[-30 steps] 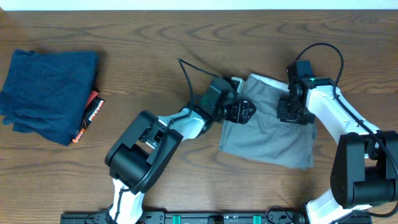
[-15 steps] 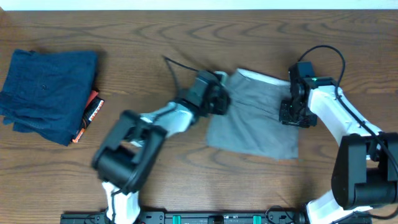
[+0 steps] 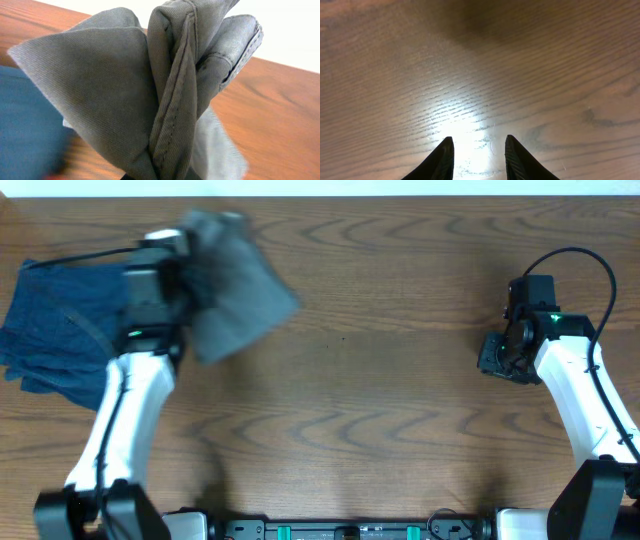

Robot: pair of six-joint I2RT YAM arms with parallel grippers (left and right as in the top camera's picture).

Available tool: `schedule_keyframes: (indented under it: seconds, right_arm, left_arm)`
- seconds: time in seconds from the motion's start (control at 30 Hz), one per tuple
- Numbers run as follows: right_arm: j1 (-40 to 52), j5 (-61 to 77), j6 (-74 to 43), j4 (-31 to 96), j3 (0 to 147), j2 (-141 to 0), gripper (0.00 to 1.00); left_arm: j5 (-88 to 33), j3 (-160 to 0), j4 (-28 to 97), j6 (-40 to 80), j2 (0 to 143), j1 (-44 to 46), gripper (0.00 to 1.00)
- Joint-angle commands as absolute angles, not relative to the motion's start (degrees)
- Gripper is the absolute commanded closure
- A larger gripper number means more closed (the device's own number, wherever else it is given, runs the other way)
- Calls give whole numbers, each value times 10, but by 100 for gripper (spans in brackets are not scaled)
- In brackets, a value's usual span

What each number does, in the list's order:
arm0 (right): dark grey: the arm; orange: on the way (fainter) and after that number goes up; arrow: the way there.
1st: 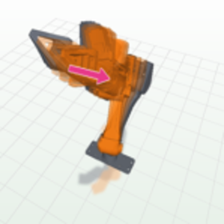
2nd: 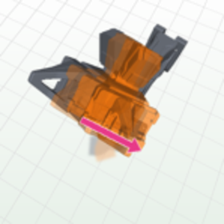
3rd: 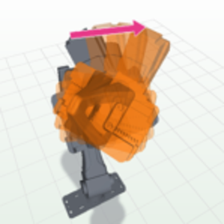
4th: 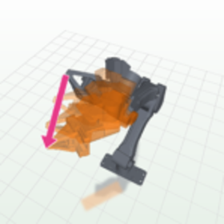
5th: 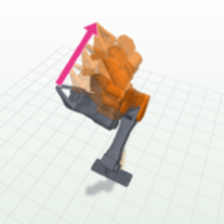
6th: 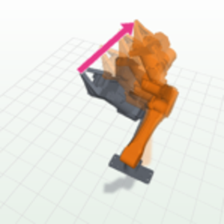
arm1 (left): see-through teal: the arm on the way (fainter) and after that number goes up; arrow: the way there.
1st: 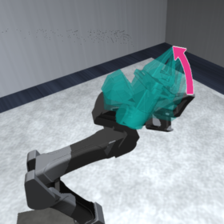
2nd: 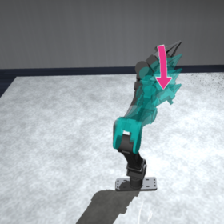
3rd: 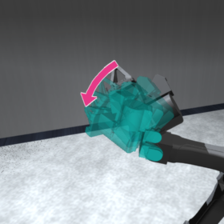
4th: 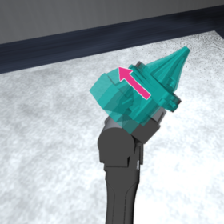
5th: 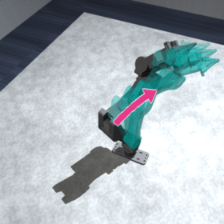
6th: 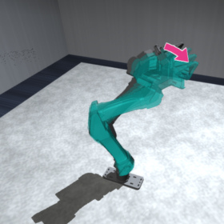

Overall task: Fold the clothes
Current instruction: 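Carry the shorts left with the left gripper and place them on the navy garment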

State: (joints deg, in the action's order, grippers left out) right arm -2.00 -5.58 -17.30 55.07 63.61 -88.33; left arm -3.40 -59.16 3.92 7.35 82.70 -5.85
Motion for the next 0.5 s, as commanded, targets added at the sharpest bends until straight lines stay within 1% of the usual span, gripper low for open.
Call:
schedule_keyframes:
  seconds: [0.0, 0.13, 0.23, 0.33, 0.47]
  right_arm:
    - [-23, -57, -164, 555, 641, -877, 67]
    - [-23, -57, -164, 556, 641, -877, 67]
    - [-23, -56, -164, 560, 641, -877, 67]
    - [-23, -56, -164, 560, 641, -877, 67]
    - [-23, -56, -164, 560, 641, -877, 67]
  left_arm:
    - [9, -592, 19, 41, 792, -121, 94]
    - [9, -592, -33, 41, 786, -183, 94]
    - [9, -594, -53, 41, 787, -212, 94]
    - [0, -599, -63, 41, 787, -228, 94]
    - [-65, -606, -66, 45, 787, -229, 94]
